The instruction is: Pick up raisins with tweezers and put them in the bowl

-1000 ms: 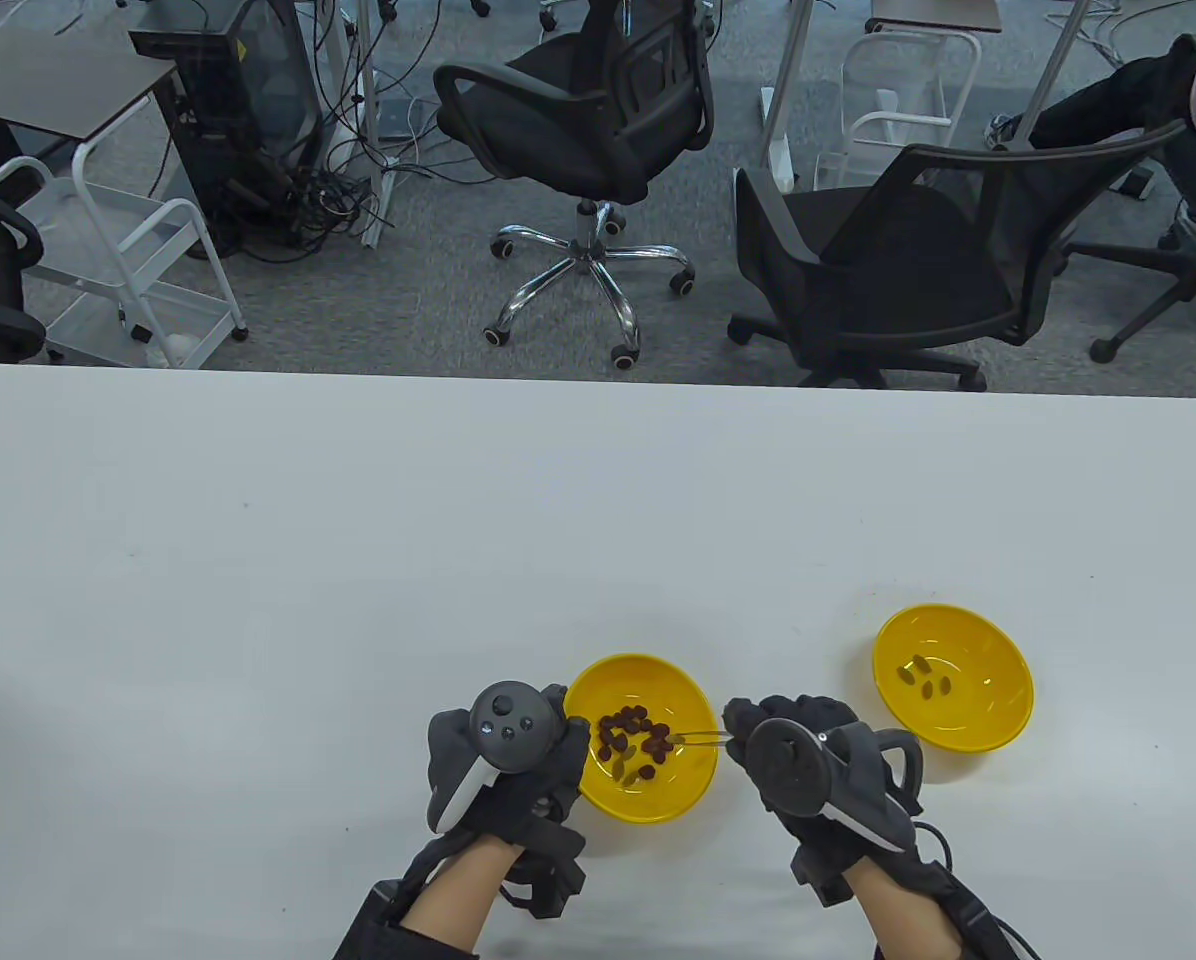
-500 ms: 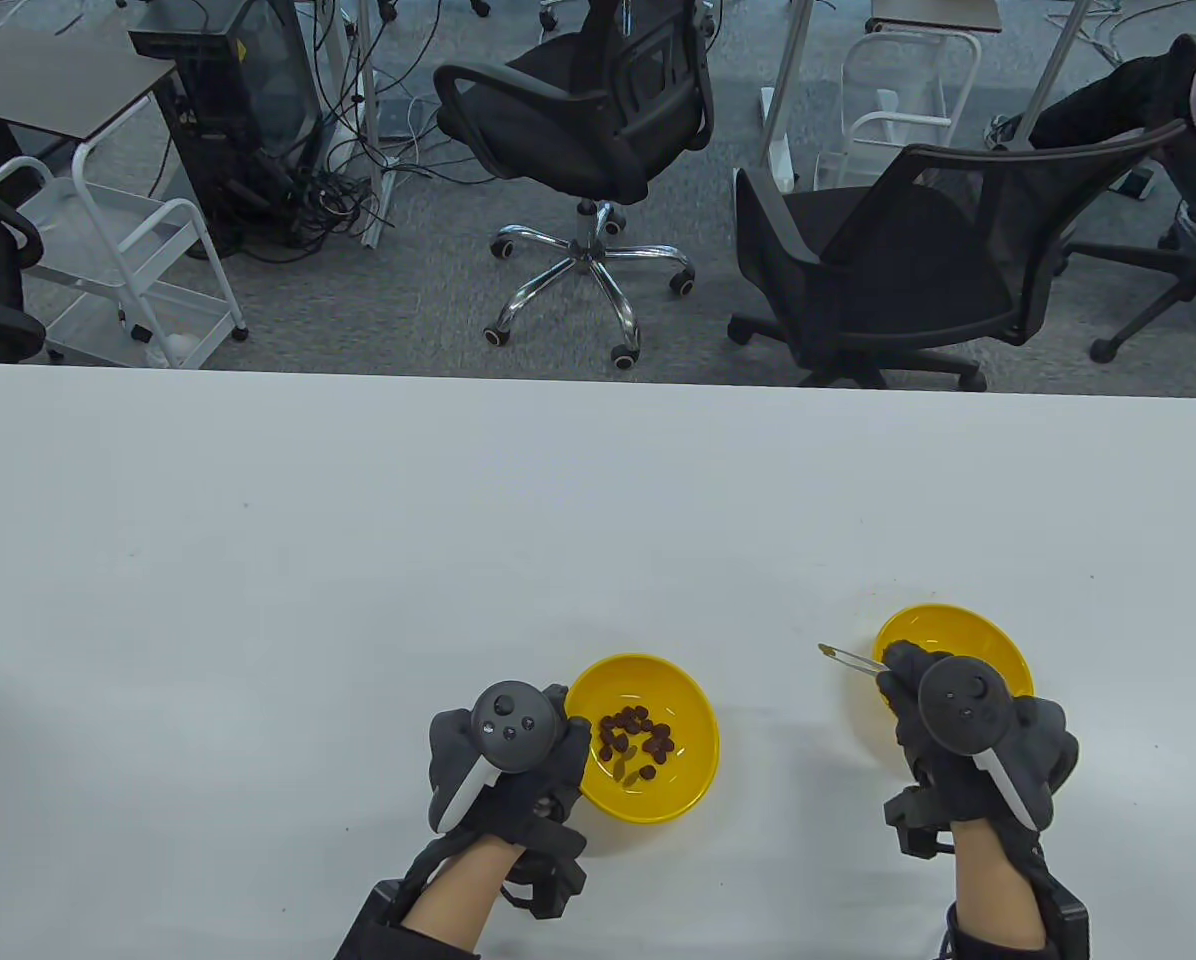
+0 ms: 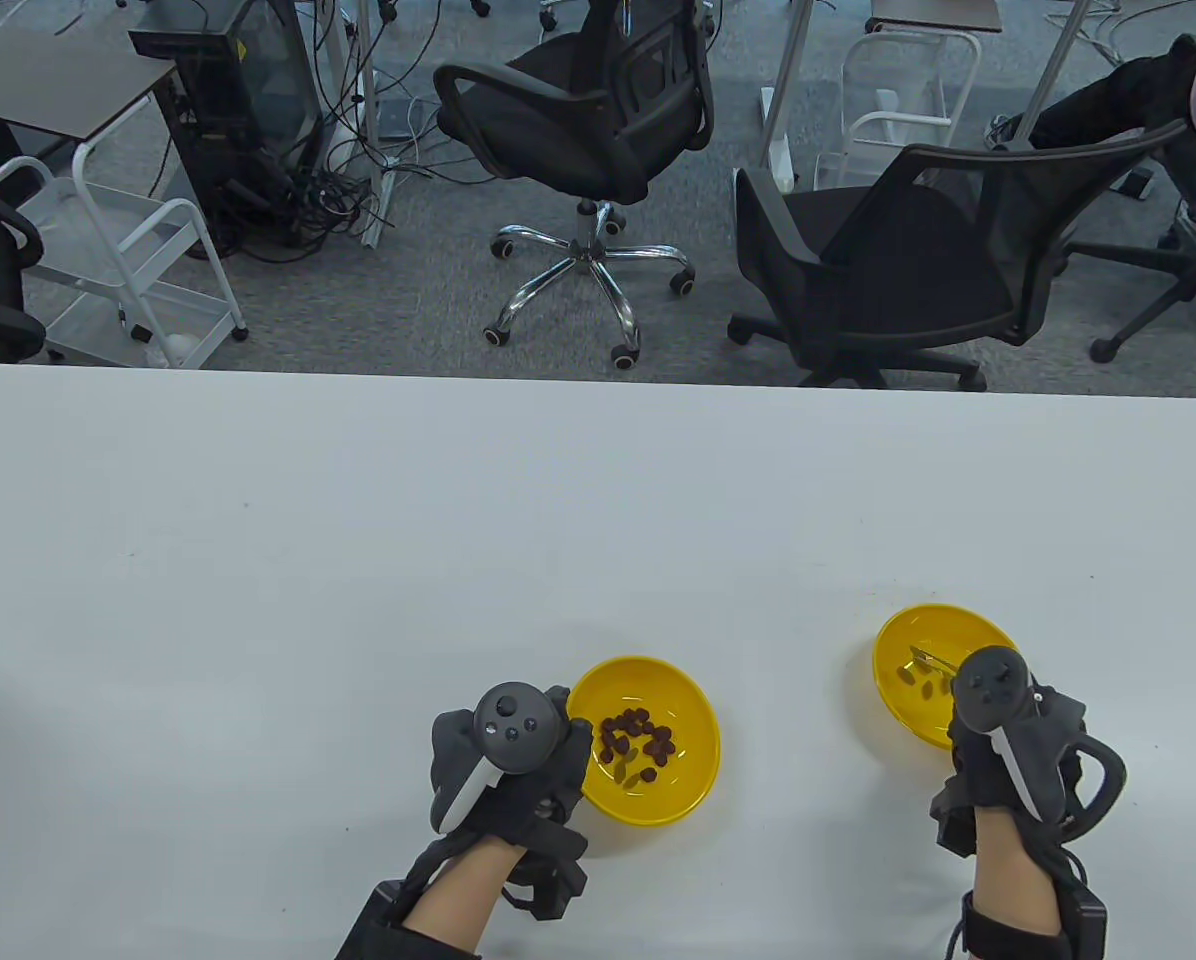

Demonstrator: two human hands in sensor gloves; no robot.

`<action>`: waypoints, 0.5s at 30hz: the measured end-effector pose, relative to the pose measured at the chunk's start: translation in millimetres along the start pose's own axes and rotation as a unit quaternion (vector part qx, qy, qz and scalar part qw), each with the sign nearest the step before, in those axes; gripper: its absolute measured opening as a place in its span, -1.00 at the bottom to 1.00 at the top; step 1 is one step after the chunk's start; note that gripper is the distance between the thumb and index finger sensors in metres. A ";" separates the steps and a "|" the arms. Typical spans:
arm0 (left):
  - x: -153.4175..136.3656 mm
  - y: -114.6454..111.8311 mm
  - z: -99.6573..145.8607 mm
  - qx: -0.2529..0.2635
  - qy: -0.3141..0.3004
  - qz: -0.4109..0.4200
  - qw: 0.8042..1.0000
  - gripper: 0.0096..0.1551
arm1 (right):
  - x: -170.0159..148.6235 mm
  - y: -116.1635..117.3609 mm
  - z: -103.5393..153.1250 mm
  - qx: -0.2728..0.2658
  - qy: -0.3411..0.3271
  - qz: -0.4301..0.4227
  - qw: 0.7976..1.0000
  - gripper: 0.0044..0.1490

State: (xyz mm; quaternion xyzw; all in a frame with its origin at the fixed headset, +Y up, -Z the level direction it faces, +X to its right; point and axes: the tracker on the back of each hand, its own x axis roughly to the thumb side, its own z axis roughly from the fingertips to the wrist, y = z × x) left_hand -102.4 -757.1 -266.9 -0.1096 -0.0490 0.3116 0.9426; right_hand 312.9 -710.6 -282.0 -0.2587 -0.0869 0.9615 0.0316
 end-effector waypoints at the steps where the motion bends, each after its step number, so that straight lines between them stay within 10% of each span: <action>1: 0.1 0.0 0.0 0.000 0.000 0.000 1.000 -0.37 | 0.8 0.9 0.1 -0.003 0.001 0.004 1.000 -0.41; 15: 1.0 -0.4 -0.2 0.001 0.000 0.000 1.000 -0.38 | 21.6 -12.3 15.0 -0.041 -0.056 0.008 0.998 -0.41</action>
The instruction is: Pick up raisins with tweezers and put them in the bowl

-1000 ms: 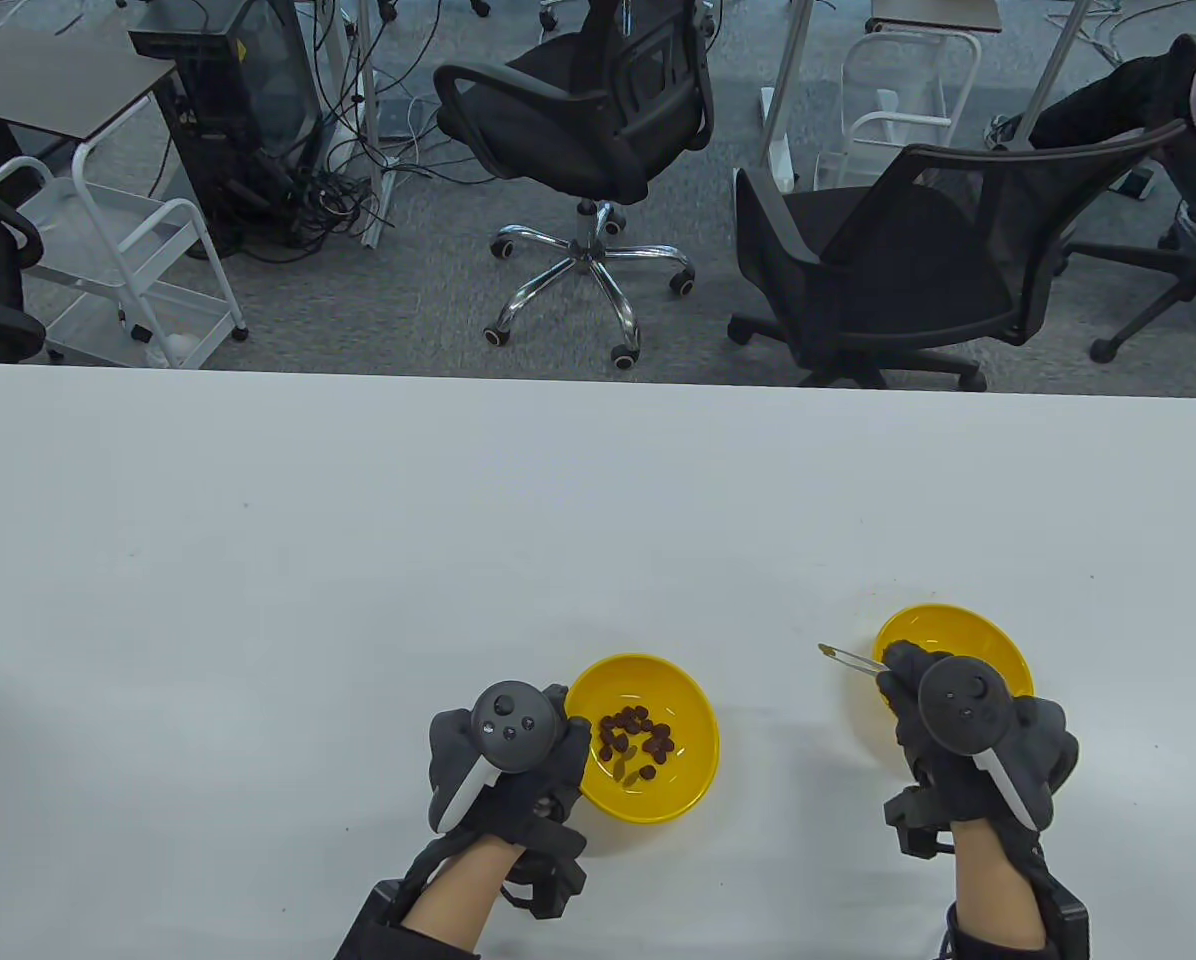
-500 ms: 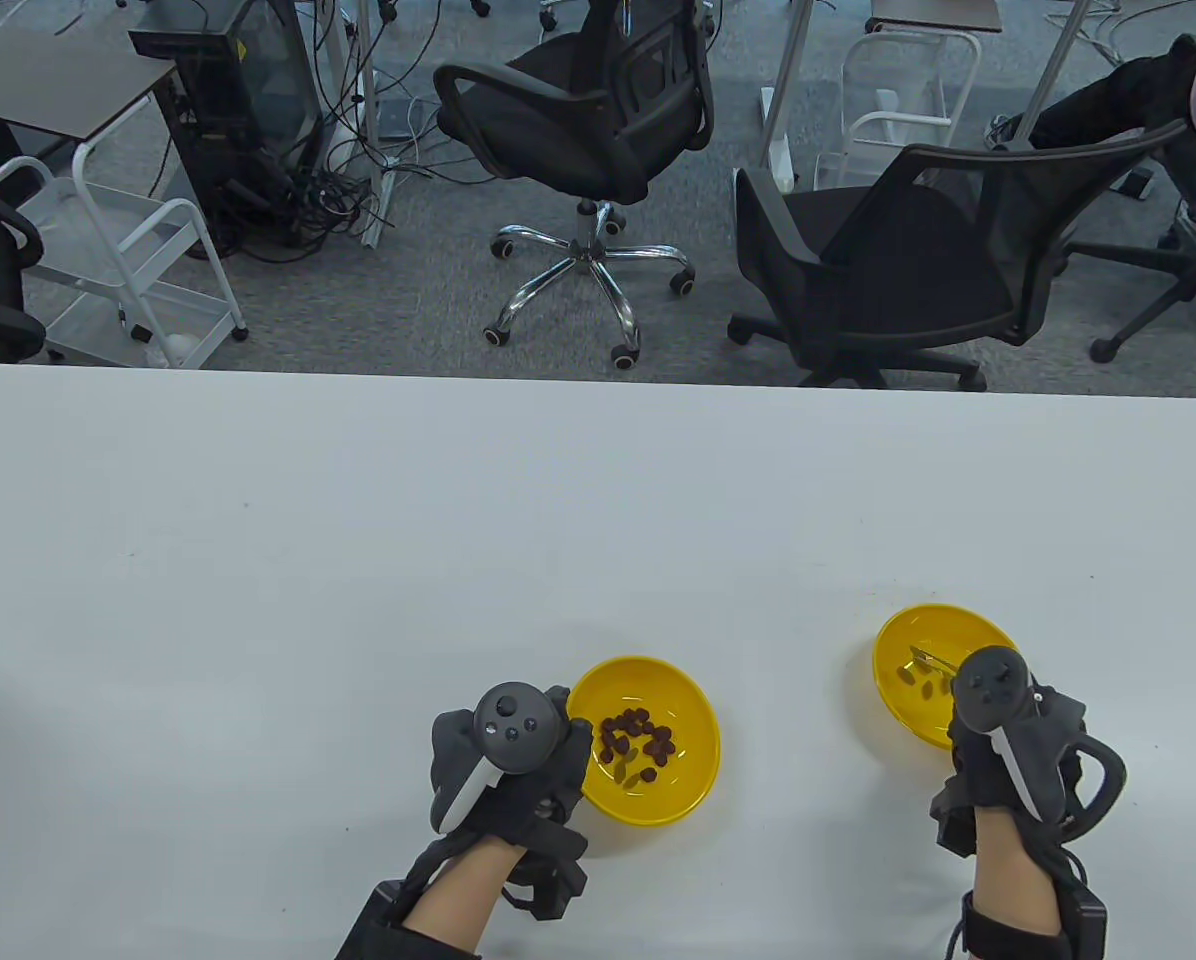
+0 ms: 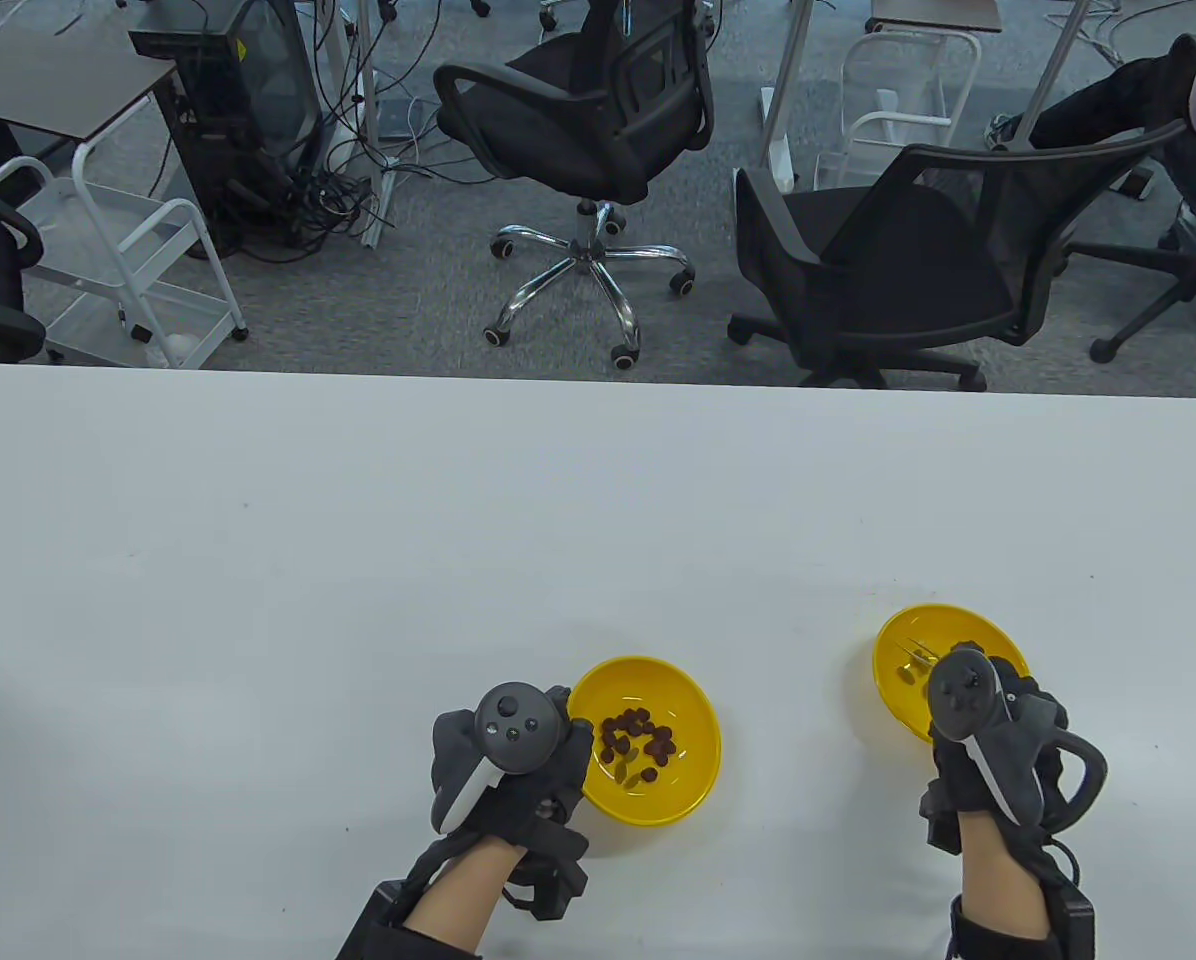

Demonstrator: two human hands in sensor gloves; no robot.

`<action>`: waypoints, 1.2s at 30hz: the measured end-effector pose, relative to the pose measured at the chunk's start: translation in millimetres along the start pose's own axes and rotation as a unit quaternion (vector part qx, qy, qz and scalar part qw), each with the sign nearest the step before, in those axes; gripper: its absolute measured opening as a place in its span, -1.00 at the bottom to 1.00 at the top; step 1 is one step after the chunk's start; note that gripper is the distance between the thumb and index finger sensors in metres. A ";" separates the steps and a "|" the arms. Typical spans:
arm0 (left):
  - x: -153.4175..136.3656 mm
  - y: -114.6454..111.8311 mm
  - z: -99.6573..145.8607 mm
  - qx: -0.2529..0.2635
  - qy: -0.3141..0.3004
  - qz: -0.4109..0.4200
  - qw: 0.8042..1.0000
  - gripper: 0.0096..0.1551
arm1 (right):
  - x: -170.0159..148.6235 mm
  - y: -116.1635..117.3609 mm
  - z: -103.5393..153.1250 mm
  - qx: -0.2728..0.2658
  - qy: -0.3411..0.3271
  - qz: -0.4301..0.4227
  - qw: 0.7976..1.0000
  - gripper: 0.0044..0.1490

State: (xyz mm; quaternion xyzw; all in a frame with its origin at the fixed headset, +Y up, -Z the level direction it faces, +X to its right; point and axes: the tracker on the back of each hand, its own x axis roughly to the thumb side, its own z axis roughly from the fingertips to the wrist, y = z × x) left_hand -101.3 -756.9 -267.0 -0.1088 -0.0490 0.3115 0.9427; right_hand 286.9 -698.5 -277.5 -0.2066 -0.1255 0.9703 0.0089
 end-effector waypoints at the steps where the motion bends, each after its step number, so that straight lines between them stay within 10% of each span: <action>1: 0.0 0.0 0.0 0.000 0.000 0.000 1.000 -0.38 | 3.1 -2.0 1.9 -0.004 -0.008 -0.002 1.000 -0.41; 10: 0.3 0.5 0.7 0.002 -0.002 0.002 1.000 -0.37 | 40.7 -19.5 26.7 -0.021 -0.118 -0.058 0.991 -0.41; 24: 1.1 -0.8 1.1 0.001 -0.009 0.003 1.000 -0.37 | 121.9 -8.8 96.3 0.050 -0.391 -0.043 0.918 -0.41; 36: 2.0 -2.2 1.0 -0.002 -0.014 0.004 1.000 -0.37 | 136.9 5.3 113.4 0.058 -0.447 -0.006 0.893 -0.41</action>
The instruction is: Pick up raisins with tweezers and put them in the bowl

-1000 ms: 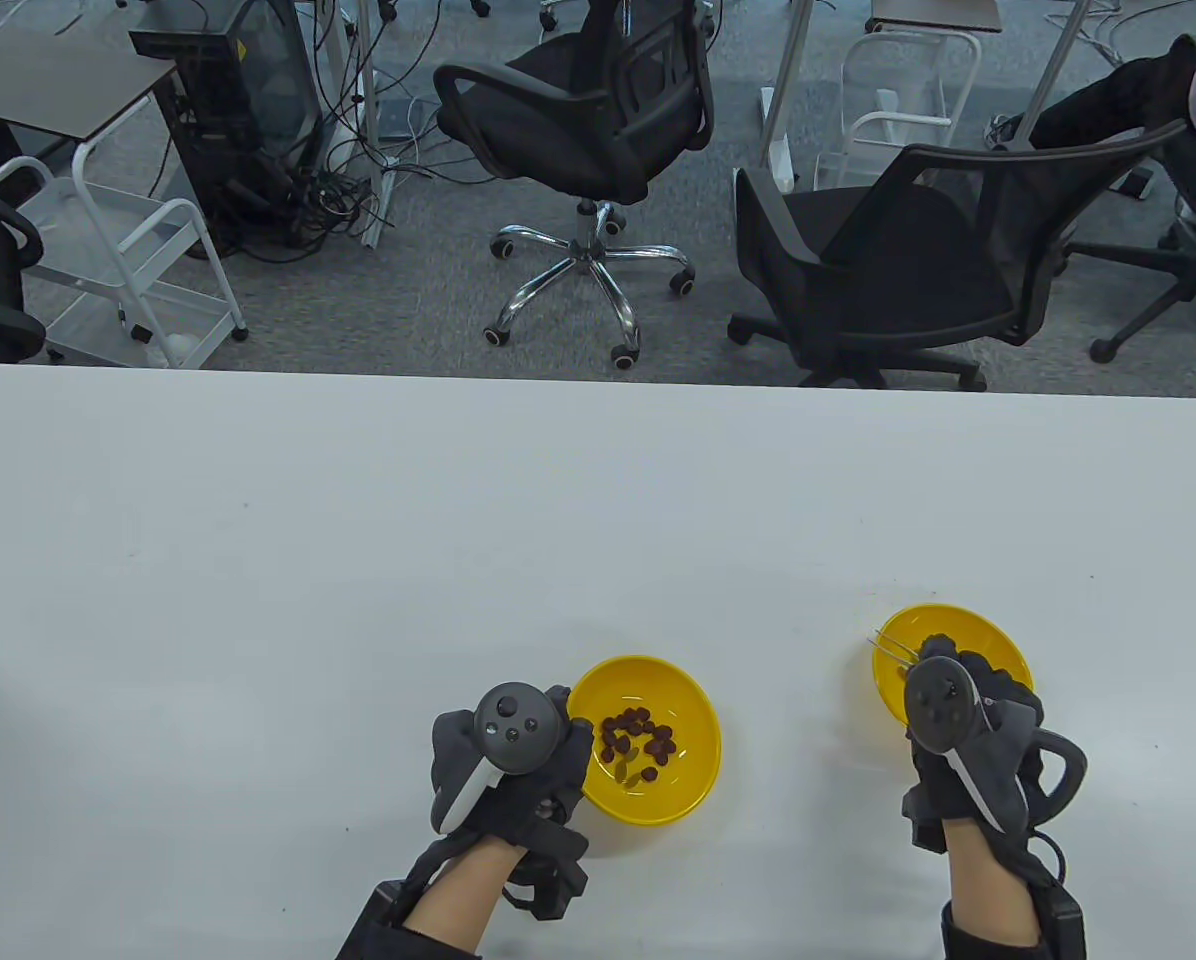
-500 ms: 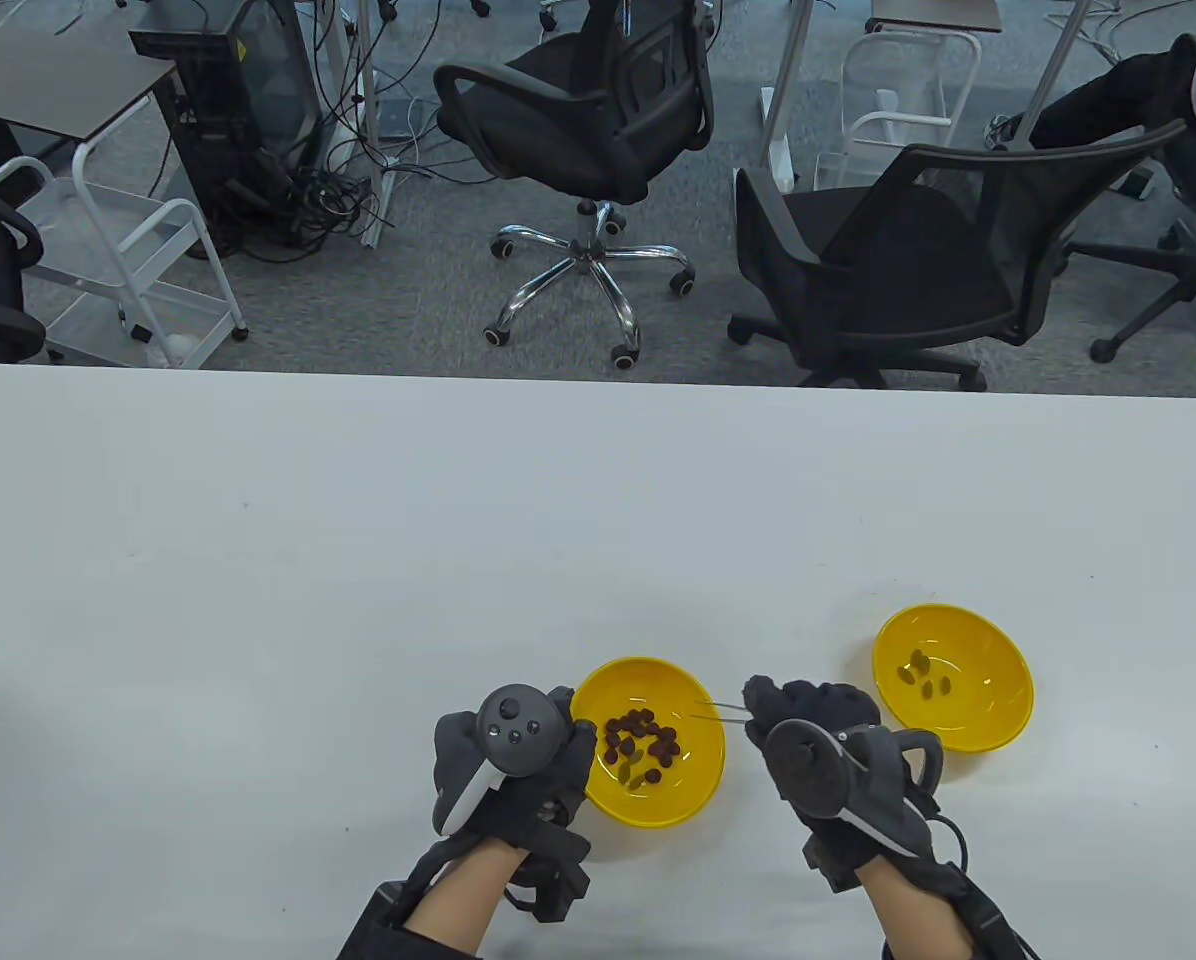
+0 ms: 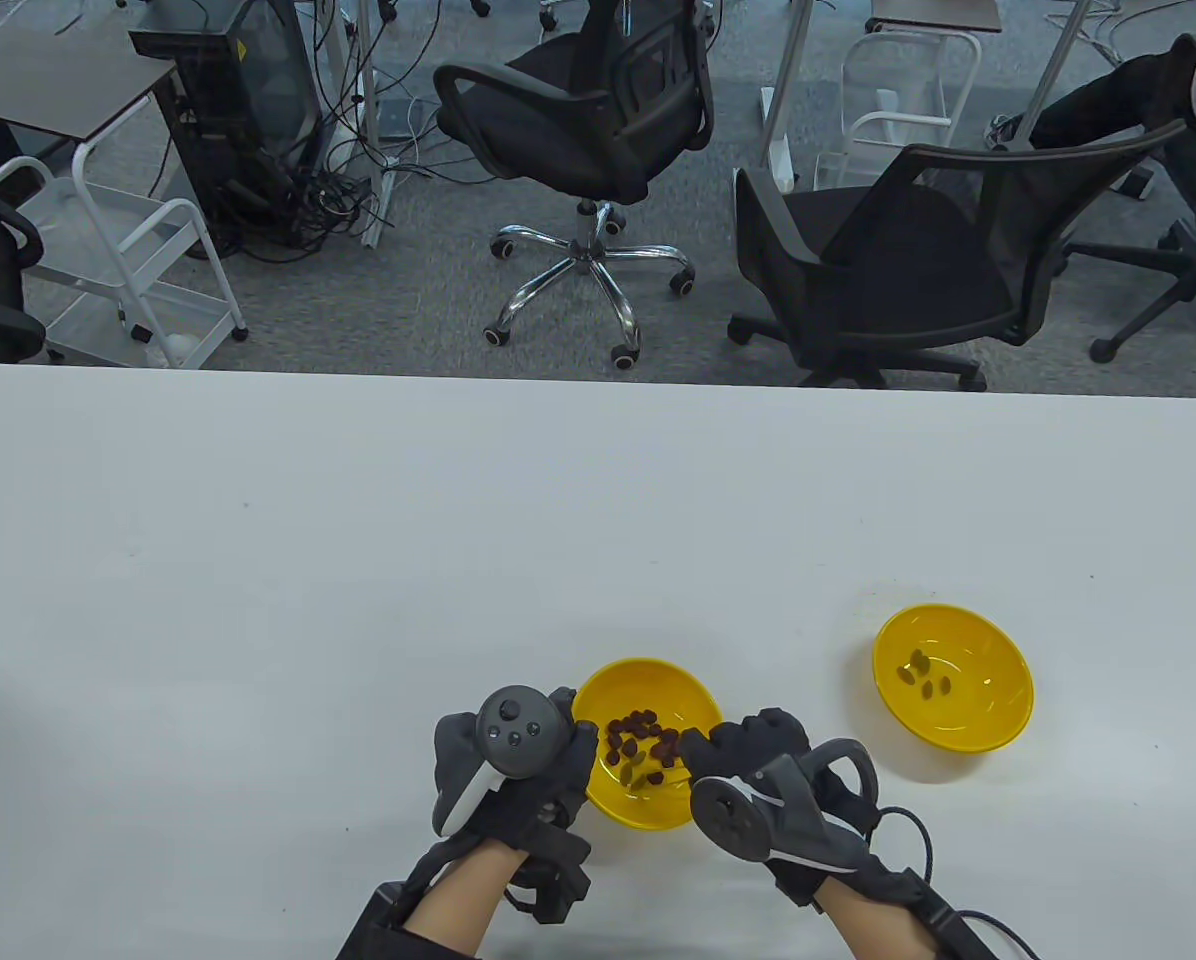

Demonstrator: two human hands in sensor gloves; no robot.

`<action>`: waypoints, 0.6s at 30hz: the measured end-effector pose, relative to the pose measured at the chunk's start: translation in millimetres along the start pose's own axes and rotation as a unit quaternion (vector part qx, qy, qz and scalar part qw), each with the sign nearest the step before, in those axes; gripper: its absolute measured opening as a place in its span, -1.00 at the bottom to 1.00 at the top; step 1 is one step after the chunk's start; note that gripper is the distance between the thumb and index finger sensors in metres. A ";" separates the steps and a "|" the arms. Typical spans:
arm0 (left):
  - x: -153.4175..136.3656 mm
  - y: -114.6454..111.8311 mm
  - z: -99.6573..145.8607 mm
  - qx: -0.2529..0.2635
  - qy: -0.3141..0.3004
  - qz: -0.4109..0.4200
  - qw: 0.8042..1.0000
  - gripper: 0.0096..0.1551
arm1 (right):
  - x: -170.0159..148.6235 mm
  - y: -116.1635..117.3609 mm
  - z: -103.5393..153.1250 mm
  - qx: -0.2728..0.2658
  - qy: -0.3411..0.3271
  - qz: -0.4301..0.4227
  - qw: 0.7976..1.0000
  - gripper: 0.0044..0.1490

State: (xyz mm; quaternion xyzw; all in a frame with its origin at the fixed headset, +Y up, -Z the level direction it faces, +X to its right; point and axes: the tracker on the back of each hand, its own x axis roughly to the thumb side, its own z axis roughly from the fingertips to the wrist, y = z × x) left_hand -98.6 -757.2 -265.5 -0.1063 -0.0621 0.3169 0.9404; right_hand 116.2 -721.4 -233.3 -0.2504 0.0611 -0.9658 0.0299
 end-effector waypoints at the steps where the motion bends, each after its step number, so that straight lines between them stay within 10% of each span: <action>1: 0.1 -0.1 0.0 0.000 0.000 0.000 1.000 -0.37 | 0.4 0.3 -0.1 0.000 -0.001 0.001 1.000 -0.42; 18: -0.5 0.1 -0.1 0.001 0.002 0.000 1.000 -0.38 | -14.7 -16.1 3.9 -0.060 0.030 -0.026 0.997 -0.43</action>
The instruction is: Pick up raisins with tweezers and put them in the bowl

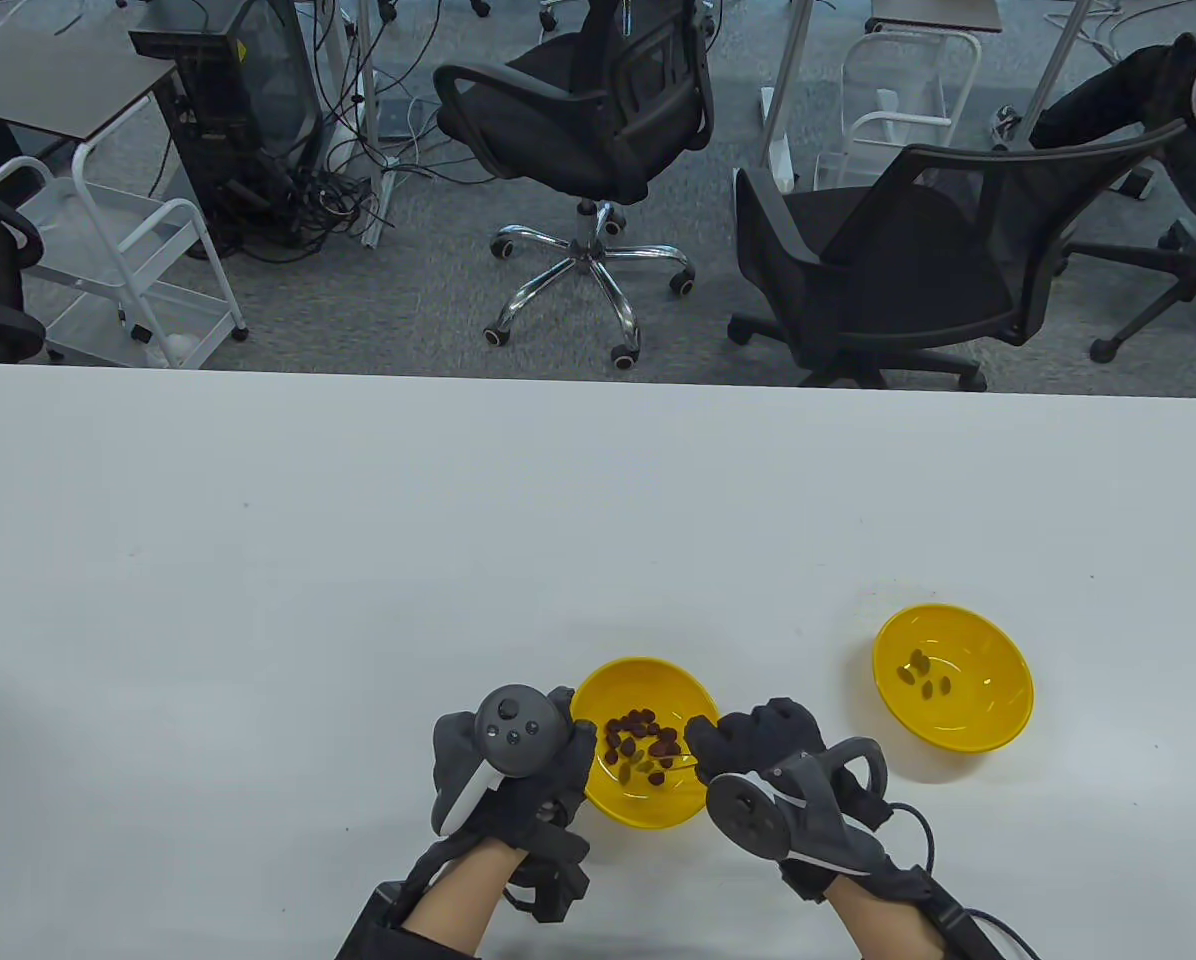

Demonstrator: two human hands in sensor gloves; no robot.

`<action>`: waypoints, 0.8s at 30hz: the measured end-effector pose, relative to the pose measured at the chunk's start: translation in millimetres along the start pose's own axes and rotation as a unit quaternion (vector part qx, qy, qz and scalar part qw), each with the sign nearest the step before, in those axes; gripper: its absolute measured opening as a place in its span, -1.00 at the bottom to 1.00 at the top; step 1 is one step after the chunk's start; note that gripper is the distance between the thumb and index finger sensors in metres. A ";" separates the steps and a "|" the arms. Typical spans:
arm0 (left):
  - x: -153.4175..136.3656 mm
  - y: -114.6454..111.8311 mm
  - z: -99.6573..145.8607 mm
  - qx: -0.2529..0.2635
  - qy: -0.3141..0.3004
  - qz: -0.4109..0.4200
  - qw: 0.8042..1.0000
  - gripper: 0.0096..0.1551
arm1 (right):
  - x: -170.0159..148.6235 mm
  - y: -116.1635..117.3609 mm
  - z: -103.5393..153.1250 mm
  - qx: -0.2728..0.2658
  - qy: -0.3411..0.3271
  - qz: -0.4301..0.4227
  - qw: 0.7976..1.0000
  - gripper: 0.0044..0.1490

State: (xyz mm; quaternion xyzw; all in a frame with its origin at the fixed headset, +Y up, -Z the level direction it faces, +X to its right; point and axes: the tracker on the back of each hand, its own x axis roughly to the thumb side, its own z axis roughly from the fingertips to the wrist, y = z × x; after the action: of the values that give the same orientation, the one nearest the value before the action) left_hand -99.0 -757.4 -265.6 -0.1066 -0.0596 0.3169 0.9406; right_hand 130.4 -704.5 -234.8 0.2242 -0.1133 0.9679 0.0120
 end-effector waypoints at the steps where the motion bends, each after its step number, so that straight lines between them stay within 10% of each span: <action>1: 0.0 0.0 0.0 0.000 0.000 0.000 1.000 -0.38 | -4.4 -3.5 0.4 -0.008 0.011 -0.006 1.000 -0.43; 24: -1.2 3.6 1.0 0.002 0.007 0.000 1.000 -0.37 | -158.7 -17.6 32.4 -0.067 0.364 -0.005 0.929 -0.43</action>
State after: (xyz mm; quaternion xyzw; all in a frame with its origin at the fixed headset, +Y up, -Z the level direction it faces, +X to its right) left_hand -102.3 -755.1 -265.6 -0.1074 -0.0524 0.3159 0.9412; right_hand 288.4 -690.3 -272.0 -0.1446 -0.1645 0.9730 0.0723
